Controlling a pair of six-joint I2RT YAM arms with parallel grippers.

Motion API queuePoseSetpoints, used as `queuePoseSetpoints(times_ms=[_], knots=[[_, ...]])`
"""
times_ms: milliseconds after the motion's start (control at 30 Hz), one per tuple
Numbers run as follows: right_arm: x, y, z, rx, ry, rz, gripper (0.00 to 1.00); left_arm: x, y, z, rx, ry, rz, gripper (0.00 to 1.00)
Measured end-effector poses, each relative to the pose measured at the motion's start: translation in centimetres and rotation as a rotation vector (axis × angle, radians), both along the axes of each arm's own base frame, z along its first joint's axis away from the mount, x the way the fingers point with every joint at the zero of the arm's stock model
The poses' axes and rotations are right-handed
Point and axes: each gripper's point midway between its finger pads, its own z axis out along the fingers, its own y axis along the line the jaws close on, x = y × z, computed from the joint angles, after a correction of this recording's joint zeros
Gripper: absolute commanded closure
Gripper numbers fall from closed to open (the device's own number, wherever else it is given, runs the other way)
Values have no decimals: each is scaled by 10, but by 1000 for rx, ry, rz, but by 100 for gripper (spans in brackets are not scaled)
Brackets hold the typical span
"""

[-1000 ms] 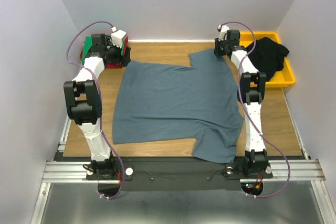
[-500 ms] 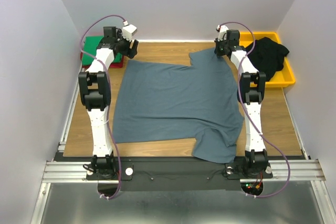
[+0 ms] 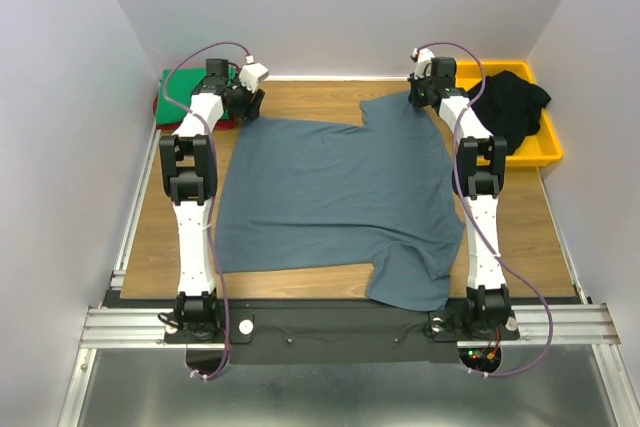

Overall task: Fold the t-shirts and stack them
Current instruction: Fold the tshirt

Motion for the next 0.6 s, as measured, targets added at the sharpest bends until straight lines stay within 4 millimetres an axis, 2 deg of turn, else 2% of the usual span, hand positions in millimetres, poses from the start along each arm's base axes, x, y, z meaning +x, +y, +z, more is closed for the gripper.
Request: queuePoseSetpoints(times_ms=[267, 467, 600], knots=[[-2, 0, 0, -6, -1, 4, 100, -19, -13, -15, 101, 59, -87, 43], [-2, 0, 0, -9, -2, 7, 99, -8, -14, -6, 122, 32, -100, 41], [-2, -1, 0, -15, -4, 11, 99, -8, -12, -9, 124, 36, -96, 41]])
